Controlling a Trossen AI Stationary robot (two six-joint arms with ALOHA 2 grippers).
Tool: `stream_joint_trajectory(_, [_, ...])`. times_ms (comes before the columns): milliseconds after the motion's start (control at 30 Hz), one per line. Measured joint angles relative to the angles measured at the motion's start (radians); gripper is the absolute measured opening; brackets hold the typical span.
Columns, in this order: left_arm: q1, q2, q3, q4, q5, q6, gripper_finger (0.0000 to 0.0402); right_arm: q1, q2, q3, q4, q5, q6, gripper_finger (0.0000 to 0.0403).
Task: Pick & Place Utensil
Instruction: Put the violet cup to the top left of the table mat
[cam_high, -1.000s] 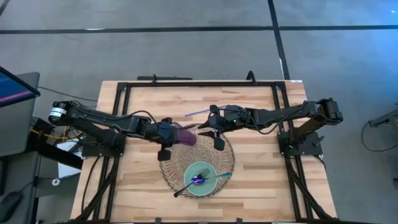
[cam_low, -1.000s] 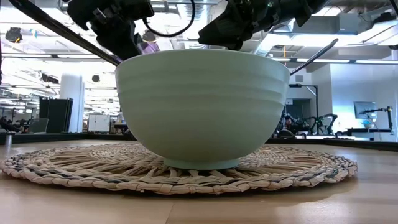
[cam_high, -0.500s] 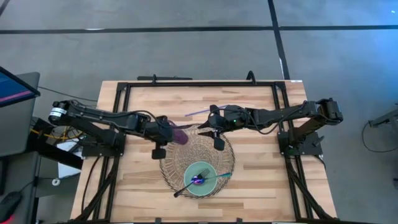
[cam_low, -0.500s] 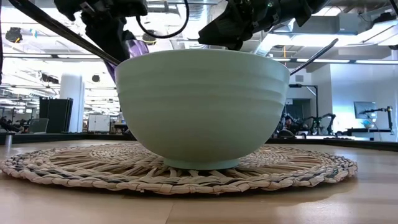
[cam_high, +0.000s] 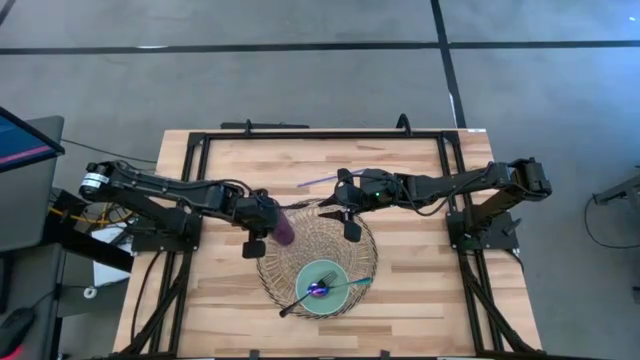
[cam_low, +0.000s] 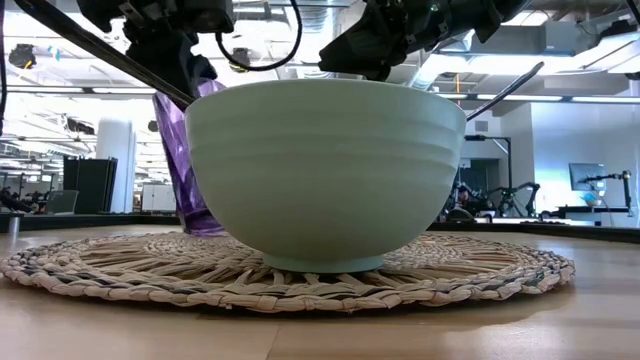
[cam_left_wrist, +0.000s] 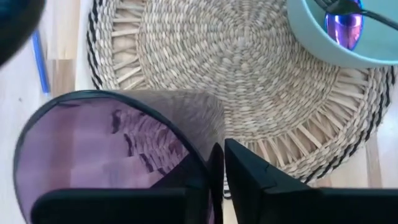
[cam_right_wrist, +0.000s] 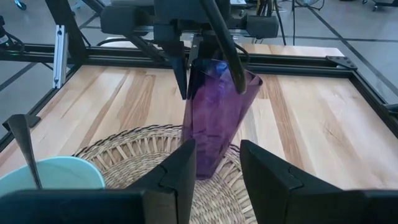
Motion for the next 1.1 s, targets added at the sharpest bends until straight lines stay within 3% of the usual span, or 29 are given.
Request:
stream_joint_trajectory(500, [0.0,0.04,0.0,0.104,-0.001,0.02,0.0058,0.0,0.0,0.0,-0.003,0.0,0.0,0.0119])
stream_joint_trajectory(1100, [0.0,0.039,0.0,0.116,0.01,0.032,0.0058,0.0,0.0,0.0,0.0,0.0,0.0,0.0119])
